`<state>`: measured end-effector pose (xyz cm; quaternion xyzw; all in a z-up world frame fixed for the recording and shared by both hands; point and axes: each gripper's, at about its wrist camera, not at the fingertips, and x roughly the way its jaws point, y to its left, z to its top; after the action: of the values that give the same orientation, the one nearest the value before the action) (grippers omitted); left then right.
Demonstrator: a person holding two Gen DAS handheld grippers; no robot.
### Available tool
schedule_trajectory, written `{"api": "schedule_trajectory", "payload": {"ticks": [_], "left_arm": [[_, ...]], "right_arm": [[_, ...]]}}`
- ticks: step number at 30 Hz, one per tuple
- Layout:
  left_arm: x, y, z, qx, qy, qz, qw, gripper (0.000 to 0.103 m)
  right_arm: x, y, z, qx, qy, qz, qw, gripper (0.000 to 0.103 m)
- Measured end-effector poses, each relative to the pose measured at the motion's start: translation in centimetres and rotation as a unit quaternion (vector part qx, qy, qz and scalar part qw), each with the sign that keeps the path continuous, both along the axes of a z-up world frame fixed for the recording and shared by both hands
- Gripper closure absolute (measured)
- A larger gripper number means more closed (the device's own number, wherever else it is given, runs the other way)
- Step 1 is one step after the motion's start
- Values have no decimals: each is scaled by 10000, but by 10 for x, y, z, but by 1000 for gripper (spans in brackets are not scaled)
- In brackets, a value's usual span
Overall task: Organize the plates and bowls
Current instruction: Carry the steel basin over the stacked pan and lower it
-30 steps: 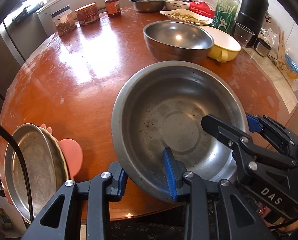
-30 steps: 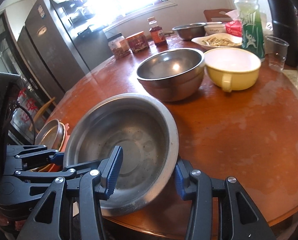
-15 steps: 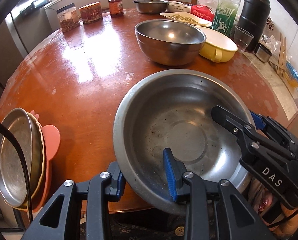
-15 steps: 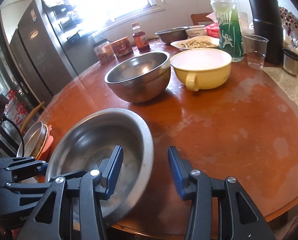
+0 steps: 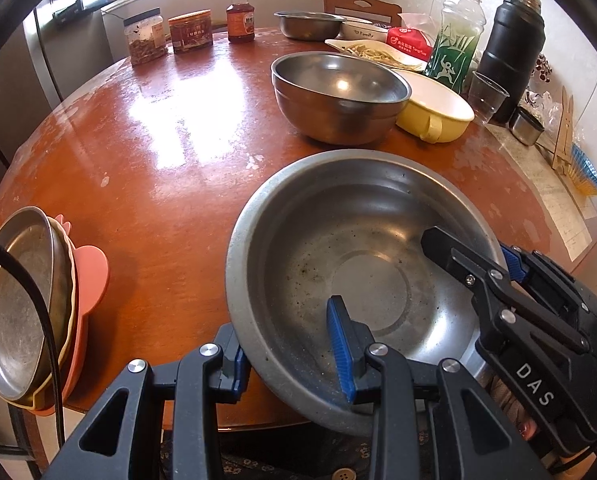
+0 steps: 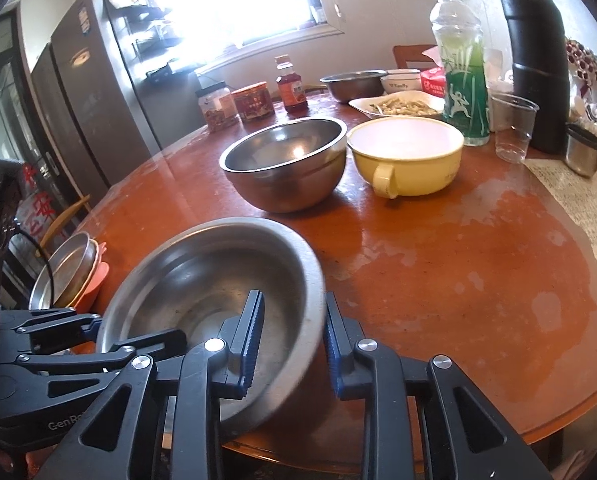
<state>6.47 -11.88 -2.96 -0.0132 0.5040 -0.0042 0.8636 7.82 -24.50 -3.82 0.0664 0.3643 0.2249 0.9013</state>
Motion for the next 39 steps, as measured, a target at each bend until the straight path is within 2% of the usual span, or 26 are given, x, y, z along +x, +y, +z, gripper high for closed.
{"api": "schedule_trajectory", "payload": {"ticks": [16,29,39], "left_arm": [[1,18,11,-381,-263,141,9988,69],[-13,44,36,-318,-599,381,9970,69],[-29,74,52,-83,-833,733,9938,69]], "right_arm": [[6,9,8,130,-8,17,9999,75],[1,34,30,189,-220,259,9992,75],[-4,65,48,209,-428,580,9972,74]]}}
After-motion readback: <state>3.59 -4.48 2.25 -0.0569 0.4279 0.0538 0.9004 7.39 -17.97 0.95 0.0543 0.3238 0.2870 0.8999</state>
